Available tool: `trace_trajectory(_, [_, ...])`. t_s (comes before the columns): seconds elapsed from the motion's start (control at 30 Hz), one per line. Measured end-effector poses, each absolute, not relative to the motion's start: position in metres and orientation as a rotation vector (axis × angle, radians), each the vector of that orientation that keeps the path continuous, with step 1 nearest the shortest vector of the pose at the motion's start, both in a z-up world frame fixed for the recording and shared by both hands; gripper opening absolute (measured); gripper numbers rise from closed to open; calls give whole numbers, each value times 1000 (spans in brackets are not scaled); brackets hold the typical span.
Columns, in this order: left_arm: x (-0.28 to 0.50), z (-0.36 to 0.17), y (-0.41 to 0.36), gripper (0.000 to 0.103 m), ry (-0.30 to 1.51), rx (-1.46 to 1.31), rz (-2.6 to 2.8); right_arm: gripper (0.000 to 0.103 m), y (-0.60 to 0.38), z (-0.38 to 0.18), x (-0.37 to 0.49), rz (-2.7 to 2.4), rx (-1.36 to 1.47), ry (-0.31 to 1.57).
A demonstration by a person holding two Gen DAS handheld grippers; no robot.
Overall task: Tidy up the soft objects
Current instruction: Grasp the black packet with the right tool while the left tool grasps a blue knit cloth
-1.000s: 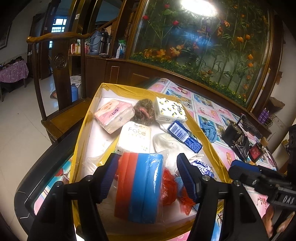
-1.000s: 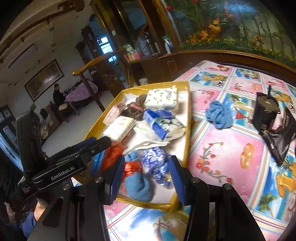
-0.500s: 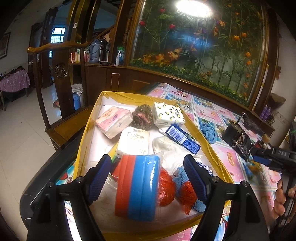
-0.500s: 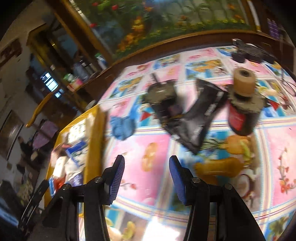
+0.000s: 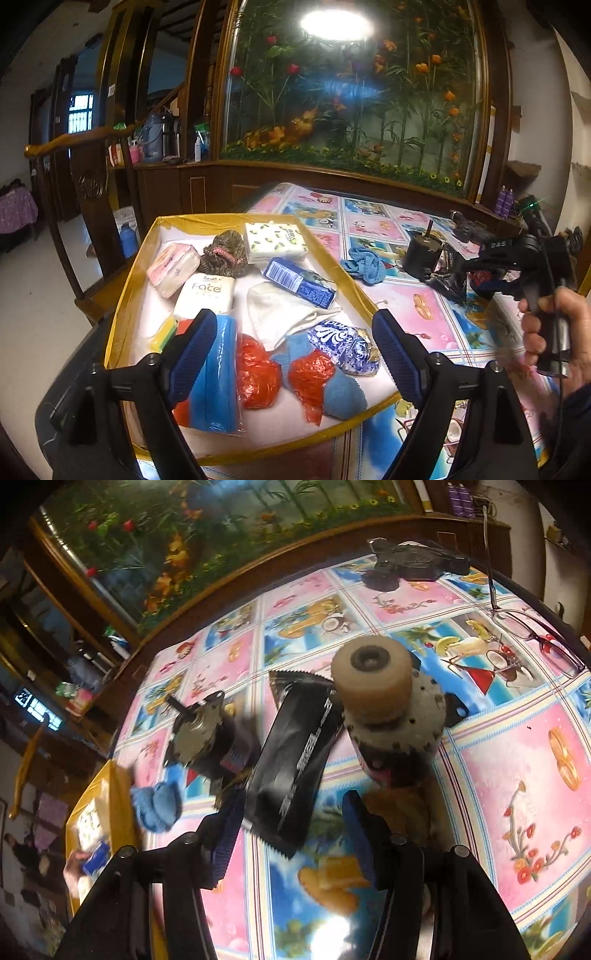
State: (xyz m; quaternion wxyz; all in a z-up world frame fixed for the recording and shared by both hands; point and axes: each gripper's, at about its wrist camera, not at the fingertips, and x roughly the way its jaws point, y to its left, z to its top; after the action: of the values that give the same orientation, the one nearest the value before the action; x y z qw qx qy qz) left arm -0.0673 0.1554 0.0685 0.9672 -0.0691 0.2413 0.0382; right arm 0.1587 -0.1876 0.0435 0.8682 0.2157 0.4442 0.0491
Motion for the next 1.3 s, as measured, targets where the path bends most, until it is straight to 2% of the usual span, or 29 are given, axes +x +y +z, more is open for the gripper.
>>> trace_trajectory(0.27, [-61, 66, 164, 85, 519, -187, 73, 59, -172, 39, 189, -16, 351, 943])
trace_trajectory(0.37, [-62, 68, 158, 85, 516, -173, 66, 51, -167, 35, 197, -4, 315, 959])
trace_trajectory(0.43, [-62, 72, 154, 85, 519, -175, 57, 41, -164, 31, 200, 7, 292, 970])
trace_trajectory(0.53, [-60, 82, 145, 85, 523, -166, 37, 31, -164, 32, 198, 34, 260, 961])
trace_trajectory(0.83, [-8, 106, 109, 85, 677, -210, -109, 27, -192, 32, 134, 211, 248, 973])
trace_trajectory(1.03, [71, 100, 85, 85, 859, -312, -164, 27, -220, 18, 105, 286, 313, 954])
trace_trajectory(1.3, [145, 76, 65, 84, 1003, -254, -31, 27, -225, 21, 102, 314, 342, 973])
